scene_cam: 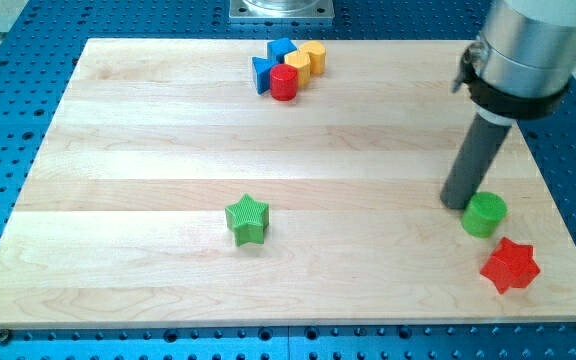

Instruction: Move the green star to the top left of the green circle

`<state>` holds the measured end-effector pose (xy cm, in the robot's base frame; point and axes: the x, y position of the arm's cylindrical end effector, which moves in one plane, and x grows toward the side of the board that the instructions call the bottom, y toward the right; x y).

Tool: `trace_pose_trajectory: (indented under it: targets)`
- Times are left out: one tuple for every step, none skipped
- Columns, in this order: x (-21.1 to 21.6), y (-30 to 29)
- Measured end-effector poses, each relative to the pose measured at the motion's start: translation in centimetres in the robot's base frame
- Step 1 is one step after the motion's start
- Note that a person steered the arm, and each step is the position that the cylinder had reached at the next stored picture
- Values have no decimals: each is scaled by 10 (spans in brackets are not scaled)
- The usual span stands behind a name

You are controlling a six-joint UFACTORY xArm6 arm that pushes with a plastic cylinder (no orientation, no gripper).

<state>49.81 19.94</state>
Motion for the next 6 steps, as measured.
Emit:
trace_pose_trajectory:
  targets:
    - [-1, -7]
    - [12, -113]
    - [84, -260]
    - [68, -387]
    - [8, -265]
    - [-25, -128]
